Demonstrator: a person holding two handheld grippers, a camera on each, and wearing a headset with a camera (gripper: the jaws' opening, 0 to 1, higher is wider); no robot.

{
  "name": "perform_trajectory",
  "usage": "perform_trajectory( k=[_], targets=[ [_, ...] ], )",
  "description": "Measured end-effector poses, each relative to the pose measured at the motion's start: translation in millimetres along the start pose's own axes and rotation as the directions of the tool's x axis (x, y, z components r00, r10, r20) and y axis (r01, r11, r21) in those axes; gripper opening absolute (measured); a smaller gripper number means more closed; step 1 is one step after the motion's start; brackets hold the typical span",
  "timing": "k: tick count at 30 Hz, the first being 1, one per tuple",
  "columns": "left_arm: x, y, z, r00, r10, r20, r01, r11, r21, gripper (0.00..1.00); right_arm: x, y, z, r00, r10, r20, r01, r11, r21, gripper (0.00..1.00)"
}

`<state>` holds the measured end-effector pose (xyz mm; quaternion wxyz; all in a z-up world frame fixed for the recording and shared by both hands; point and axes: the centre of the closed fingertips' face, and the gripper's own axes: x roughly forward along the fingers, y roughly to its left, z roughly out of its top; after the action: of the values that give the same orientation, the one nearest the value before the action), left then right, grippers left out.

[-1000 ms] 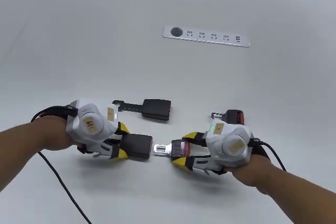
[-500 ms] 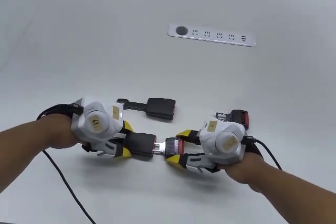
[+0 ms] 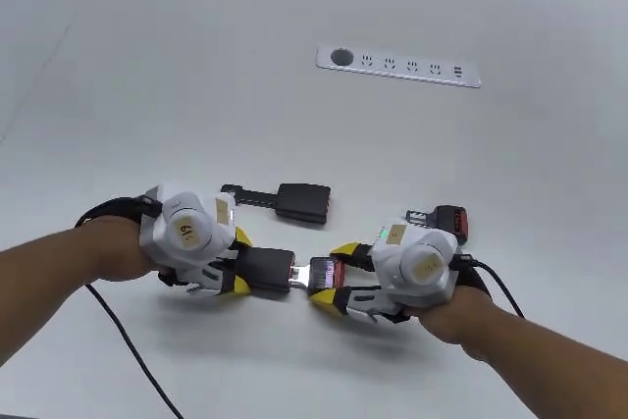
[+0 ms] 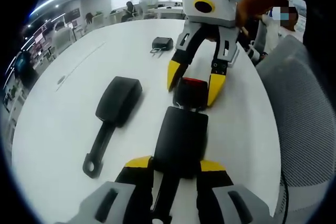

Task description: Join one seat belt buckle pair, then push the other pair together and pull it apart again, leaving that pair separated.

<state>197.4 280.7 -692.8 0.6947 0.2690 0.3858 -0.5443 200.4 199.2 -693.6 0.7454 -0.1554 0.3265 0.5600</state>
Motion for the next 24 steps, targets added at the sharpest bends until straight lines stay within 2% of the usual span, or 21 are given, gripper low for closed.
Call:
perform_trajectory(
  k=[14, 15, 17, 24],
  targets=[
    [0.4, 2.2, -2.2, 1.0000, -0.004, -0.005, 0.004, 1.000, 0.012, 0.32, 6.7, 4.3, 9.0, 0.9999, 0.003, -0.012, -0.003, 1.000, -0.011, 0.35],
    [0.4, 1.9, -3.4, 0.9999, -0.008, -0.008, 0.008, 1.000, 0.015, 0.32, 7.3, 1.4, 11.3, 0.9999, -0.013, -0.009, 0.013, 1.000, -0.026, 0.35],
    [0.8, 1.4, -1.3, 1.0000, -0.008, -0.001, 0.008, 1.000, 0.015, 0.32, 8.1, 5.4, 13.3, 0.9999, 0.002, -0.012, -0.002, 1.000, -0.020, 0.35],
    [0.5, 0.0, 0.3, 1.0000, -0.007, 0.001, 0.007, 1.000, 0.018, 0.32, 7.0, 6.0, 11.1, 0.9998, 0.004, -0.022, -0.005, 0.999, -0.033, 0.35]
  ],
)
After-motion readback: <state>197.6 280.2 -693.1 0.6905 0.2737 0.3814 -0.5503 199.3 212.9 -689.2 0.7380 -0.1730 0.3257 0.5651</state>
